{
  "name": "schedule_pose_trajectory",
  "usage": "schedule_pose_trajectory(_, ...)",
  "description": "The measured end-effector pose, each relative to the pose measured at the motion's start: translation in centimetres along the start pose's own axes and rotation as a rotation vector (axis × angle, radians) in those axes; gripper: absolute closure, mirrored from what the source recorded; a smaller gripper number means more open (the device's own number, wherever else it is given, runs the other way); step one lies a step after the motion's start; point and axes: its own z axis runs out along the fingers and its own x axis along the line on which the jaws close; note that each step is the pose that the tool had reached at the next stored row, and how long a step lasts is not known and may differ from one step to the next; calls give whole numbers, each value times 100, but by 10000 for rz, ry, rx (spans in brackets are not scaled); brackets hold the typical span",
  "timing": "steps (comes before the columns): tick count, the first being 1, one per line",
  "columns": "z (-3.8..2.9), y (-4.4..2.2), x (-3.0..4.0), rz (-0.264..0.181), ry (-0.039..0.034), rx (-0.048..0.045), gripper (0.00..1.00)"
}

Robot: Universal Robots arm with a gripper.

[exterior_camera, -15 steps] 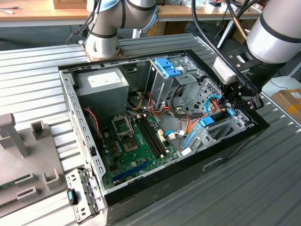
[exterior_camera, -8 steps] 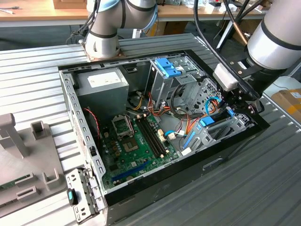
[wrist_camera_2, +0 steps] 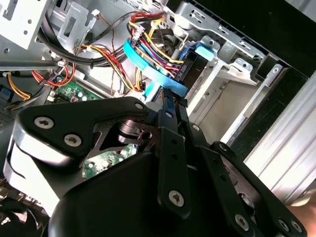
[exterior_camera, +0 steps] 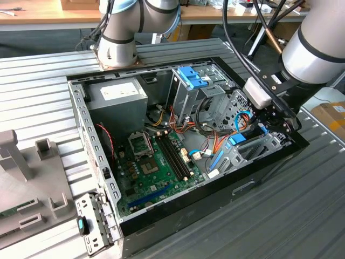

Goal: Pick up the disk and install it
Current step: 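Insert the second disk wire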

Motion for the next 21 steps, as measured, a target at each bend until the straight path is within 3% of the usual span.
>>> schedule_pose_trajectory(1,1,8,22,-11,-70,59,85)
schedule_pose_trajectory(4,2,20,60,-38,-175,145,85)
schedule_pose_trajectory(7,4,48,102,-72,-265,213,85)
schedule_pose_trajectory(9,-4,83,102,-76,-268,231,85)
schedule_pose_trajectory(12,10,110,108,-151,-391,291,85)
schedule_pose_trajectory(17,57,122,126,-593,-534,269,85)
schedule_pose_trajectory(21,89,130,149,-729,-567,244,85)
